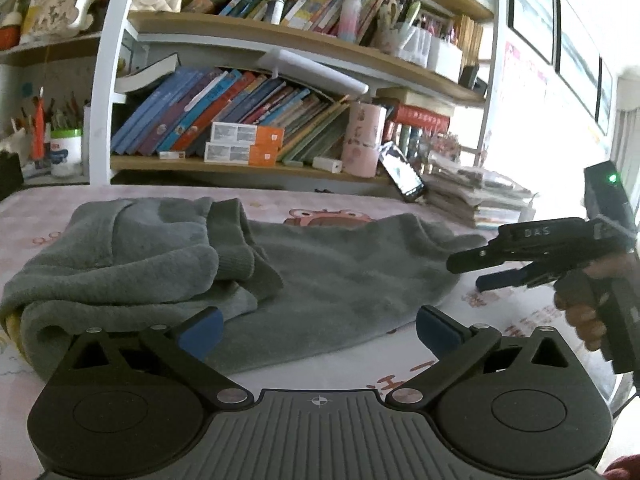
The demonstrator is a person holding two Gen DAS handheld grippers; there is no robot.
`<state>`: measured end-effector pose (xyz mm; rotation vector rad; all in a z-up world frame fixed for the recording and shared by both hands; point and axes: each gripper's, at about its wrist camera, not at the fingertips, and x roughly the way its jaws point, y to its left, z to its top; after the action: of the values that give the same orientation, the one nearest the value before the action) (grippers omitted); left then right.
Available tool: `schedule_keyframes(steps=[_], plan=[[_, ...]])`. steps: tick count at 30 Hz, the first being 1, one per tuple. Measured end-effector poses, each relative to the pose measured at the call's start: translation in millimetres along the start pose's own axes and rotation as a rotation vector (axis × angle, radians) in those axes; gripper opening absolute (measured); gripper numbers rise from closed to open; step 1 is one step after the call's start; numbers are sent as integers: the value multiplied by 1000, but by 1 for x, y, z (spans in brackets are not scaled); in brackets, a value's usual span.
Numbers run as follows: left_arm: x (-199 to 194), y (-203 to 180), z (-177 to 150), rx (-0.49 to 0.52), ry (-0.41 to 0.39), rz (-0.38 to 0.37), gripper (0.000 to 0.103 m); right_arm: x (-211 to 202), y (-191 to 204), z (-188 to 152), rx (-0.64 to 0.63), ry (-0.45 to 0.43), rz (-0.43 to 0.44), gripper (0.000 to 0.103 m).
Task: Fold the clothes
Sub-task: 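Grasp the sweatshirt sleeve end with the right tool and lift it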
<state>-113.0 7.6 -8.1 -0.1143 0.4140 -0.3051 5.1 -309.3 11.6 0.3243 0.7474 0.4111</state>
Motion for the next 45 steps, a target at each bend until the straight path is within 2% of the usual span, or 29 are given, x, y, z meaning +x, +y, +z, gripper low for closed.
schedule_keyframes(steps=[7, 13, 15, 16, 17, 19, 22, 27, 30, 33, 40, 42, 43, 45], plan=[[0, 4, -1, -29, -2, 0, 103, 9, 1, 7, 44, -3, -6, 85], [-3, 9, -2, -65, -24, -15, 103, 17, -9, 15, 185, -51, -3, 81], [-4, 12, -2, -75, -30, -25, 103, 19, -11, 18, 218, -59, -15, 56], [-4, 13, -2, -80, -31, -28, 103, 19, -10, 19, 219, -69, -24, 39], [-4, 13, -2, -82, -31, -32, 103, 17, -8, 20, 207, -88, -26, 32], [-3, 14, -2, -88, -31, -41, 103, 10, -3, 23, 179, -130, 6, 25], [-3, 15, -3, -93, -31, -50, 103, 3, 4, 28, 146, -165, 52, 24], [-4, 15, -3, -98, -38, -54, 103, 11, -5, 25, 200, -119, -7, 25], [-3, 15, -3, -98, -34, -56, 103, 14, -14, 19, 253, -94, -24, 28], [-3, 15, -3, -98, -32, -55, 103, 16, -17, 16, 275, -74, -25, 41], [-2, 16, -3, -104, -26, -57, 103, 31, -14, 20, 293, -73, -11, 47], [-2, 16, -3, -106, -27, -58, 103, 36, -17, 24, 311, -79, -15, 39], [-2, 16, -3, -106, -28, -59, 103, 36, -18, 25, 307, -84, -17, 23], [-2, 16, -4, -107, -29, -61, 103, 31, -19, 27, 285, -105, -12, 16]])
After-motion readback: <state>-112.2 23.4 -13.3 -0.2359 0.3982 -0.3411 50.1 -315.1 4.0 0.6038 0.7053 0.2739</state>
